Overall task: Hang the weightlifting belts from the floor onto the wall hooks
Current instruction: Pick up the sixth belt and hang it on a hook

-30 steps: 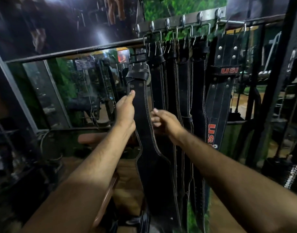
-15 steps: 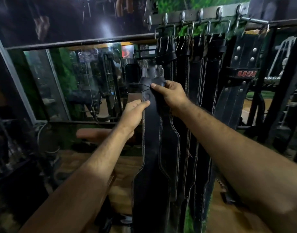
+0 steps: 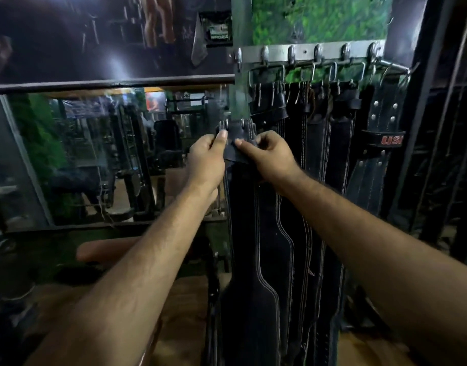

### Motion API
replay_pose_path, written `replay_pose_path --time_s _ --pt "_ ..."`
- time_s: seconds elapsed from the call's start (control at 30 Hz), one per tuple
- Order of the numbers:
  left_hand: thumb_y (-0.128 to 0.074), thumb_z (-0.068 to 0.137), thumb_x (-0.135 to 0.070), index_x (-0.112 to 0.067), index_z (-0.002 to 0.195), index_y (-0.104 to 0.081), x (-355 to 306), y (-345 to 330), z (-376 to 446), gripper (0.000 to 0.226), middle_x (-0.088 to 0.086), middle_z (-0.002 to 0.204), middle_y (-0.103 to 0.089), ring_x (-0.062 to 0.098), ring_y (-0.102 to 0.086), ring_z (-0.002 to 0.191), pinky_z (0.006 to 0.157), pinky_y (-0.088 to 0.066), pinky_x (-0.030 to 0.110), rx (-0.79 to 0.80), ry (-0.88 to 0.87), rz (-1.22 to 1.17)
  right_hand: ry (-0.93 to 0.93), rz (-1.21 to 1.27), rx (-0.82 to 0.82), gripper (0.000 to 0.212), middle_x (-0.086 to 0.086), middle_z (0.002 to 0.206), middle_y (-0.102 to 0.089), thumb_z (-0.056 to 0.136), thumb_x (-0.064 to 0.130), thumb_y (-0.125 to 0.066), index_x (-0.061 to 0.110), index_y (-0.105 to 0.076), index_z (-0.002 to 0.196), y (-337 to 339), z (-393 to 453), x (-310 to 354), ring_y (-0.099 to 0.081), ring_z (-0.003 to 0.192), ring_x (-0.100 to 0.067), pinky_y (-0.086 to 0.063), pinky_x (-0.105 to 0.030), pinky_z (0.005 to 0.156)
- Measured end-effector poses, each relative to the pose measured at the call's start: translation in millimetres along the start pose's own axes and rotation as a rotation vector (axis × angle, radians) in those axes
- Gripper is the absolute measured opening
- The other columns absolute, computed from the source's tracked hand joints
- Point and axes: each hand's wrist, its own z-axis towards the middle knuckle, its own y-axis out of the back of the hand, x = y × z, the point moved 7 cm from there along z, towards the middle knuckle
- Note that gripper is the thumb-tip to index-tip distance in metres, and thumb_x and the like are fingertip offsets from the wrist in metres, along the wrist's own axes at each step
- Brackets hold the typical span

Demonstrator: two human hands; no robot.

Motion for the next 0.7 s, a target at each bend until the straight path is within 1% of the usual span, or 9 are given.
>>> replay_pose_path --time_s 0.1,0.2,0.27,0.33,0.4,0.5,0.57,0.63,0.7 --pt "-0.055 0.104 -0.033 -0.017 0.079 -0.059 3 2 2 0.030 0.002 0.072 -0.061 0.020 -0.060 0.067 0.062 -0.052 0.036 -0.003 -0.015 -0.056 -0.059 -0.125 -0.003 0.055 0.001 0.096 -0.070 0.077 0.055 -0.080 0.021 -0.057 0.113 -1 4 3 -0.072 0.078 -0.017 -0.061 -0.037 0.051" --pt "-0.053 0.105 -0.033 -0.017 0.081 -0.059 8 6 7 0.030 -0.001 0.072 -0.064 0.016 -0.062 0.065 0.060 -0.053 0.036 0.029 -0.038 -0.036 -0.087 -0.128 0.049 0.047 0.001 0.076 -0.069 0.088 0.049 -0.074 0.005 -0.068 0.103 -5 10 10 -0.068 0.054 -0.011 -0.056 -0.030 0.048" --pt "-0.053 0.105 -0.030 -0.018 0.082 -0.061 4 10 10 0.028 -0.004 0.073 -0.066 0.010 -0.065 0.067 0.063 -0.055 0.031 0.051 -0.102 -0.026 -0.124 -0.099 0.046 0.050 0.000 0.073 -0.069 0.086 0.050 -0.074 0.001 -0.071 0.096 -5 11 11 -0.066 0.047 -0.009 -0.055 -0.027 0.049" --pt "-0.053 0.106 -0.027 -0.017 0.083 -0.062 0 11 14 0.026 -0.001 0.078 -0.069 0.011 -0.067 0.073 0.068 -0.057 0.029 0.082 -0.137 -0.053 -0.121 -0.049 0.081 0.052 -0.005 0.080 -0.071 0.088 0.049 -0.073 -0.001 -0.073 0.101 -8 12 11 -0.067 0.051 -0.011 -0.053 -0.025 0.048" --pt "-0.054 0.105 -0.028 -0.016 0.083 -0.064 -1 9 20 0.027 0.006 0.084 -0.069 0.020 -0.066 0.079 0.073 -0.057 0.034 0.133 -0.123 -0.065 -0.052 -0.034 0.113 0.044 -0.006 0.085 -0.072 0.093 0.042 -0.069 0.000 -0.072 0.105 -11 13 18 -0.069 0.062 -0.014 -0.052 -0.024 0.046" --pt "-0.062 0.099 -0.038 -0.017 0.087 -0.065 -6 14 34 0.025 0.002 0.086 -0.067 0.018 -0.065 0.079 0.070 -0.053 0.031 0.063 -0.150 0.213 0.050 -0.075 0.083 0.026 0.001 0.079 -0.072 0.098 0.031 -0.066 0.006 -0.070 0.098 -10 18 23 -0.070 0.062 -0.012 -0.053 -0.025 0.045" --pt "-0.069 0.092 -0.045 -0.018 0.106 -0.062 -18 22 44 0.031 -0.001 0.097 -0.065 0.016 -0.064 0.086 0.065 -0.048 0.024 -0.059 -0.209 0.388 0.102 -0.066 0.065 0.018 0.007 0.068 -0.070 0.099 0.027 -0.065 0.012 -0.068 0.089 -10 22 25 -0.068 0.055 -0.006 -0.052 -0.025 0.044" --pt "-0.069 0.092 -0.044 -0.018 0.114 -0.064 -25 13 57 0.035 0.001 0.106 -0.069 0.018 -0.068 0.093 0.069 -0.050 0.025 0.043 -0.125 0.327 0.160 -0.023 0.050 0.018 0.011 0.060 -0.067 0.100 0.020 -0.063 0.015 -0.066 0.083 -8 29 31 -0.064 0.051 -0.001 -0.050 -0.023 0.042" --pt "-0.064 0.097 -0.038 -0.015 0.106 -0.074 -33 -3 67 0.027 0.007 0.106 -0.077 0.019 -0.073 0.094 0.074 -0.055 0.030 0.202 0.011 0.125 0.216 0.026 0.003 0.024 0.014 0.057 -0.065 0.101 0.013 -0.061 0.016 -0.063 0.077 -2 38 43 -0.060 0.052 0.005 -0.048 -0.017 0.047"
